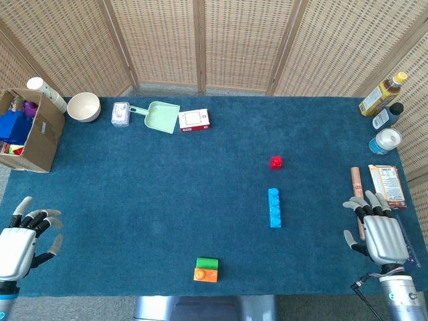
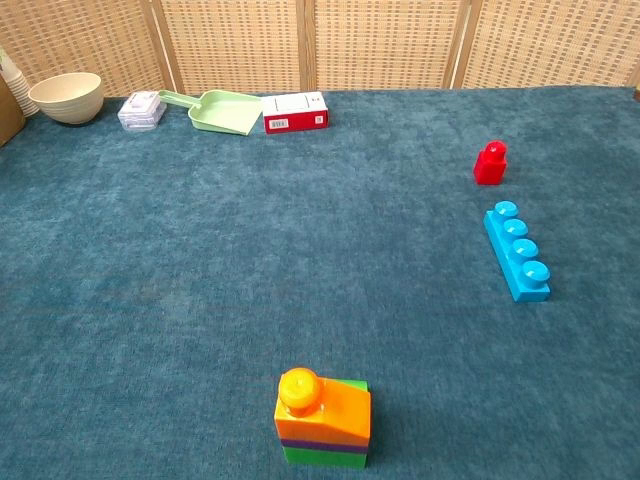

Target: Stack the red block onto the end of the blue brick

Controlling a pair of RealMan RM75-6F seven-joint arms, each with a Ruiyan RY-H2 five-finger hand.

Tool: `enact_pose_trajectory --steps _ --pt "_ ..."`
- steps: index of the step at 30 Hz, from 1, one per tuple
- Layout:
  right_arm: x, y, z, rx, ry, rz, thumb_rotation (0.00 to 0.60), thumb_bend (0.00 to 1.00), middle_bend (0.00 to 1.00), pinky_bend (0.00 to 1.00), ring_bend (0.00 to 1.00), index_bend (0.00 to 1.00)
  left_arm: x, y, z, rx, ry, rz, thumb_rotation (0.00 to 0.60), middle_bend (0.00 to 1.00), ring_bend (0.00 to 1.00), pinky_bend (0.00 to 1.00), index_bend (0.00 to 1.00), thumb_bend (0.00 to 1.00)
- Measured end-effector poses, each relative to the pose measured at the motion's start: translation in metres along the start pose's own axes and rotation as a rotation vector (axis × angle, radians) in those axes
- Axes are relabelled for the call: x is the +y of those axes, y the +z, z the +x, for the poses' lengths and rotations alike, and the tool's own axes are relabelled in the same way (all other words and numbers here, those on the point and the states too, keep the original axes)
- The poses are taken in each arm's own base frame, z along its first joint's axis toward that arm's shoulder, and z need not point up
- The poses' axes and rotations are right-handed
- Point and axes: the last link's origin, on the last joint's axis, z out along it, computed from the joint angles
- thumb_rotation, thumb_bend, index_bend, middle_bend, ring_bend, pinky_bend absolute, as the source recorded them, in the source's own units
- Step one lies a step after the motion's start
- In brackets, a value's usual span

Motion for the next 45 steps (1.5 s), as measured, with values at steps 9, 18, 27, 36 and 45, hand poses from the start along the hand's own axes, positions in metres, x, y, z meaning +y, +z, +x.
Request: enact_pose_trajectory --steps 9,18,27,36,45 --pt "-0.005 0.003 0.001 -0.003 0.001 0.019 0.600 0.33 0.22 0.05 0.04 0.25 0.004 0.002 -0.001 -0.006 -0.007 -0.009 0.600 0.35 0.31 0.06 0.47 0.47" --pt "-0.014 0.002 0.005 0.000 0.053 0.046 0.600 0.31 0.22 0.05 0.04 0.24 0.003 0.000 0.002 0.009 -0.023 -0.005 0.600 0.35 0.31 0.07 0.47 0.47" --pt "-0.038 0.024 0.010 -0.011 0.057 0.131 0.600 0.31 0.23 0.05 0.05 0.18 0.002 0.001 -0.004 -0.011 -0.027 0.007 0.600 0.35 0.31 0.07 0.48 0.47" --pt "-0.071 0.083 0.011 -0.043 0.042 0.176 0.600 0.31 0.22 0.05 0.05 0.20 -0.006 0.006 -0.012 -0.034 -0.031 0.035 0.600 0.35 0.31 0.07 0.48 0.47" --pt "-0.100 0.154 -0.002 -0.141 0.063 0.186 0.600 0.31 0.22 0.05 0.05 0.21 -0.015 0.016 -0.026 -0.075 -0.041 0.059 0.600 0.35 0.31 0.07 0.48 0.47"
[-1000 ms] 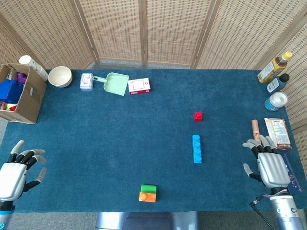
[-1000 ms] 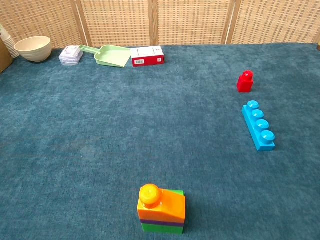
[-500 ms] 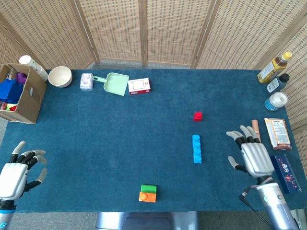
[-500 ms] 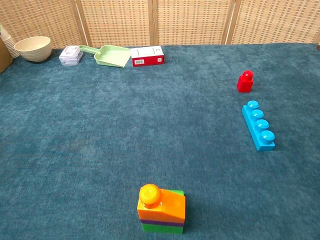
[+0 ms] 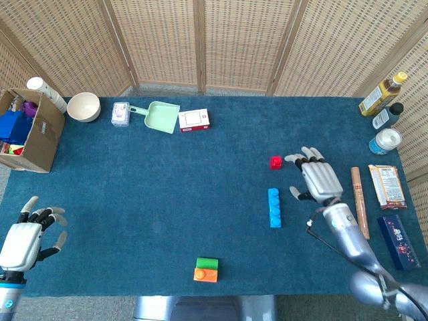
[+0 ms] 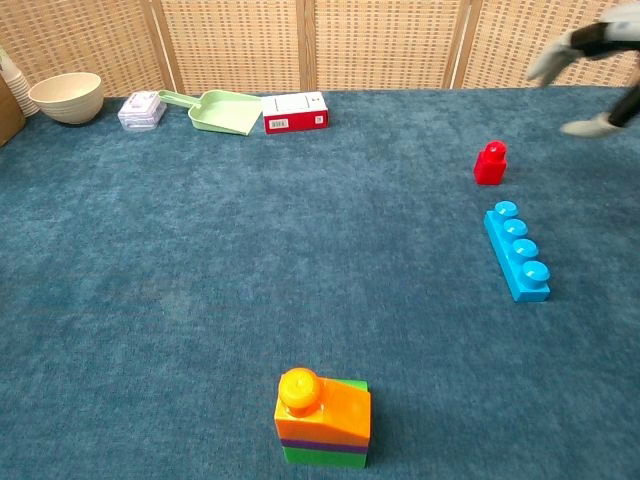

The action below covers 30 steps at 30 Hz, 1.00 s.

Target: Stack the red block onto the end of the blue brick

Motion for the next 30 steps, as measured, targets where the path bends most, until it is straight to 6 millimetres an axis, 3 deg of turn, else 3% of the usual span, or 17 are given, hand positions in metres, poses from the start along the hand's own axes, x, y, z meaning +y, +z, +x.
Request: enact_pose_trajectory --steps 7,16,21,30 --pt "-0.007 0.052 -0.004 -0.009 0.003 -0.011 0.600 0.31 0.22 0.05 0.05 0.24 -0.002 0.008 -0.007 -0.025 -0.004 0.006 0.600 0.34 0.31 0.07 0.48 0.47" --pt "-0.008 0.097 -0.021 -0.036 -0.035 -0.072 0.600 0.27 0.22 0.05 0.00 0.24 -0.008 0.011 -0.009 -0.035 -0.003 0.030 0.600 0.34 0.31 0.07 0.48 0.47" --pt "-0.005 0.111 -0.035 -0.064 -0.096 -0.114 0.600 0.21 0.21 0.05 0.00 0.26 -0.008 0.015 -0.013 -0.048 -0.007 0.026 0.600 0.34 0.31 0.07 0.48 0.47" --pt "-0.007 0.116 -0.053 -0.112 -0.127 -0.155 0.600 0.20 0.17 0.05 0.00 0.29 -0.010 0.016 -0.013 -0.048 -0.009 0.025 0.600 0.34 0.31 0.07 0.48 0.47"
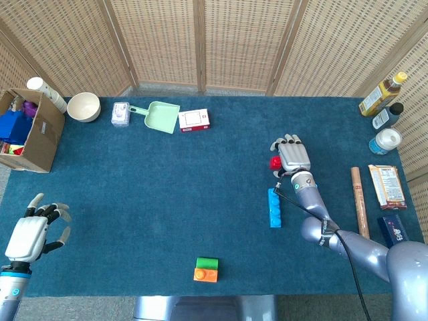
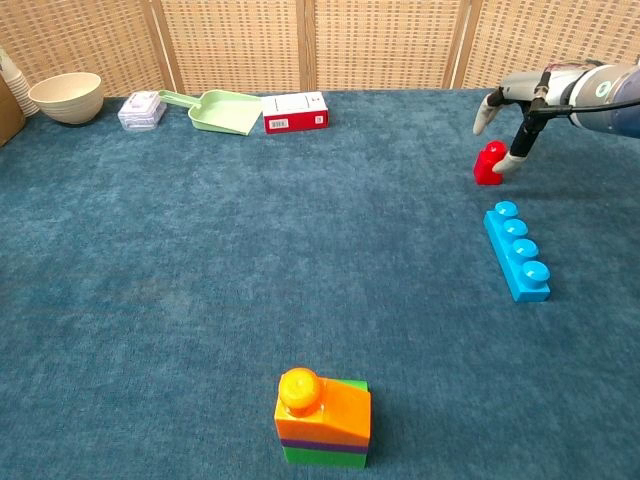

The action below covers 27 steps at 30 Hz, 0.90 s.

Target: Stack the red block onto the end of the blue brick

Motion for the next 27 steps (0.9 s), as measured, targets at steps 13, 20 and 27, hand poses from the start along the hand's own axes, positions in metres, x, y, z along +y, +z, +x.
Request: enact_pose_trajectory --steps 13,20,27 --pt "0.002 0.009 -0.007 -0.010 -0.002 -0.039 0.600 0.21 0.17 0.05 0.00 0.30 -0.005 -0.003 -0.002 -0.001 -0.011 0.007 0.600 0.34 0.31 0.07 0.49 0.47" --pt "0.000 0.013 -0.009 -0.008 -0.003 -0.048 0.600 0.21 0.18 0.05 0.00 0.35 -0.008 -0.005 -0.002 0.005 -0.015 0.010 0.600 0.34 0.31 0.07 0.49 0.47" --pt "-0.002 0.017 -0.010 -0.009 -0.005 -0.055 0.600 0.21 0.18 0.05 0.00 0.38 -0.013 -0.009 -0.002 0.006 -0.017 0.021 0.600 0.34 0.31 0.08 0.49 0.47"
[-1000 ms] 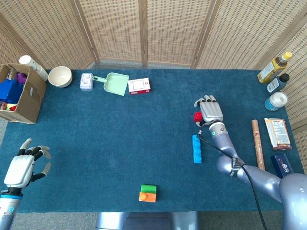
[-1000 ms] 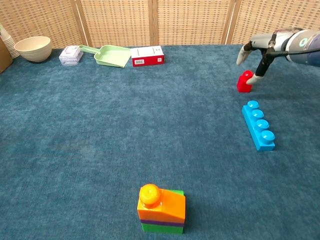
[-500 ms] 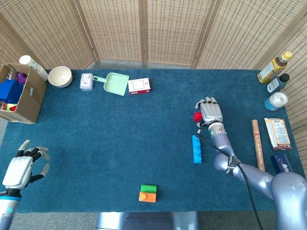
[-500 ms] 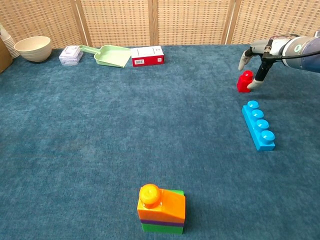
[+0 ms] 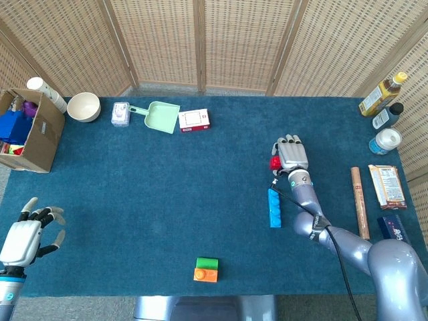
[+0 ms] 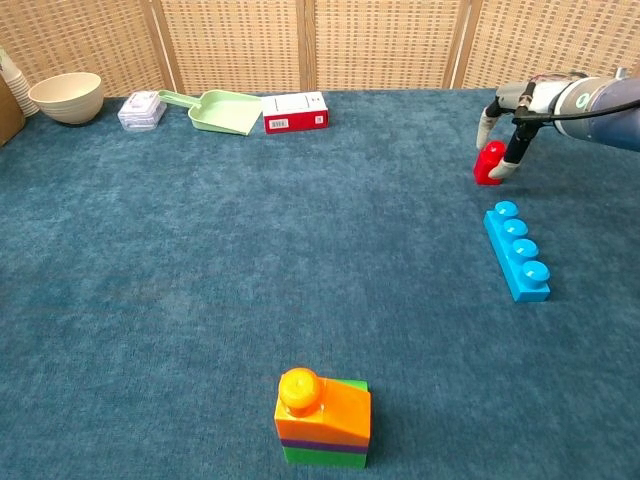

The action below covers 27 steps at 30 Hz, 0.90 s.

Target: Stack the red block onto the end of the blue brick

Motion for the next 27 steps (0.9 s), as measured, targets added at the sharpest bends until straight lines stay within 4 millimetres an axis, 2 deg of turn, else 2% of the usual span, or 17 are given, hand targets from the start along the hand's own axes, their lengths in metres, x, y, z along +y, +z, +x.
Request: enact_pose_trajectory --steps 13,27 --pt "-0.003 0.007 0.000 0.000 -0.004 -0.019 0.600 0.23 0.20 0.06 0.02 0.47 -0.005 -0.003 -0.001 0.000 -0.004 0.012 0.600 0.34 0.31 0.07 0.49 0.47" --pt "-0.003 0.016 -0.001 0.004 -0.003 -0.045 0.600 0.27 0.27 0.08 0.10 0.57 -0.011 -0.008 0.000 0.008 -0.008 0.026 0.600 0.34 0.31 0.07 0.49 0.47"
